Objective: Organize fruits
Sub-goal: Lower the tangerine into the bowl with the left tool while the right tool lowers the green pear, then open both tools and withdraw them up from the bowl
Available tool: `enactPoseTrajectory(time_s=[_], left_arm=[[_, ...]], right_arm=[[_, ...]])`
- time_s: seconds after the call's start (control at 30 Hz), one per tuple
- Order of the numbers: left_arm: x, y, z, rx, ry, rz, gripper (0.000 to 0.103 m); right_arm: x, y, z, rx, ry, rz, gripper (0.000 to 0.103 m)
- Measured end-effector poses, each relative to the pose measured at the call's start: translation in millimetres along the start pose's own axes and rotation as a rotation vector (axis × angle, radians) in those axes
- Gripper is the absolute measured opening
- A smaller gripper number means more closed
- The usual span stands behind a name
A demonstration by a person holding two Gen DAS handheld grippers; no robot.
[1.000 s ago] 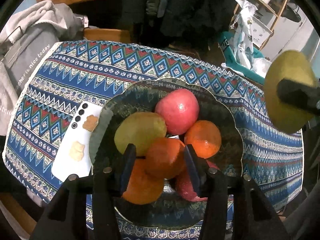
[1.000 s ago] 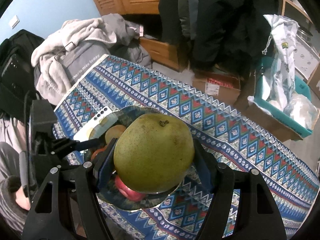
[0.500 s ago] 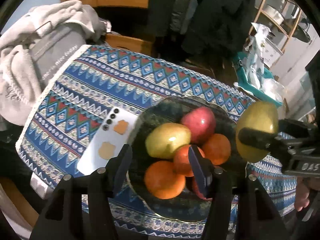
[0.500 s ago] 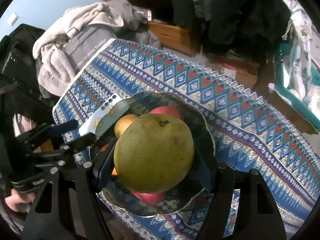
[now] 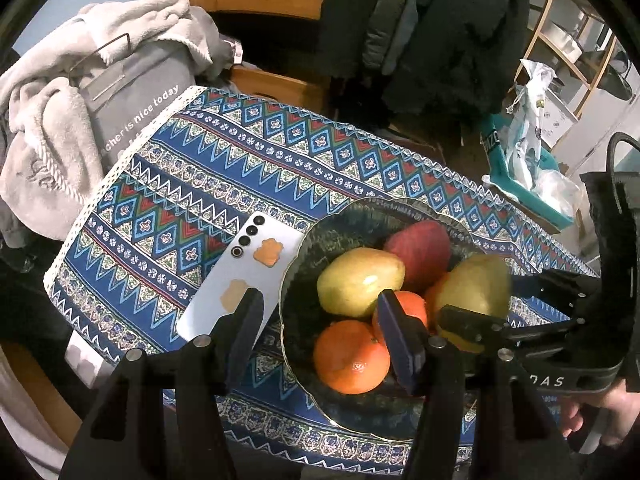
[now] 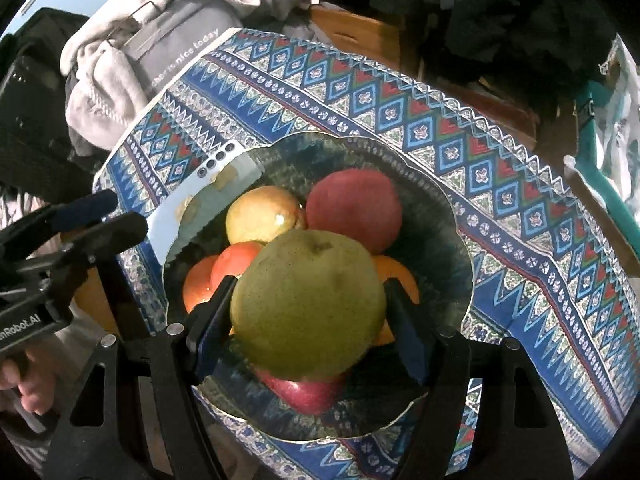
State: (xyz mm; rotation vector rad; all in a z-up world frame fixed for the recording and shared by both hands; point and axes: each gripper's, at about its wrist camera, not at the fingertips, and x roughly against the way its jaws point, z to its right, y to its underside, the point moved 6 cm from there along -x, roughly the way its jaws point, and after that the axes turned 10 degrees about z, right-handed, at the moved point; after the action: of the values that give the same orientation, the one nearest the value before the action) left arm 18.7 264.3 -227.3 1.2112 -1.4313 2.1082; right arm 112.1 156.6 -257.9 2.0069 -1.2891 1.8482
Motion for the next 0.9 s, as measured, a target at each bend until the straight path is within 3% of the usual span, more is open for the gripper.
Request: enactPoseTrajectory(time_s=[0.5, 0.9], left_arm=[[28.8, -10.2, 10.8, -0.016, 0.018, 0.058, 0.066], [74.3, -29.3, 34.6, -0.075, 0.030, 0.171, 0.077]], right_arm=[[35.1, -14.0, -0.6, -0.006, -0.002, 0.085, 0.075], [120.2, -26.7, 7.8, -0.003, 0.083, 0.262, 0.078]])
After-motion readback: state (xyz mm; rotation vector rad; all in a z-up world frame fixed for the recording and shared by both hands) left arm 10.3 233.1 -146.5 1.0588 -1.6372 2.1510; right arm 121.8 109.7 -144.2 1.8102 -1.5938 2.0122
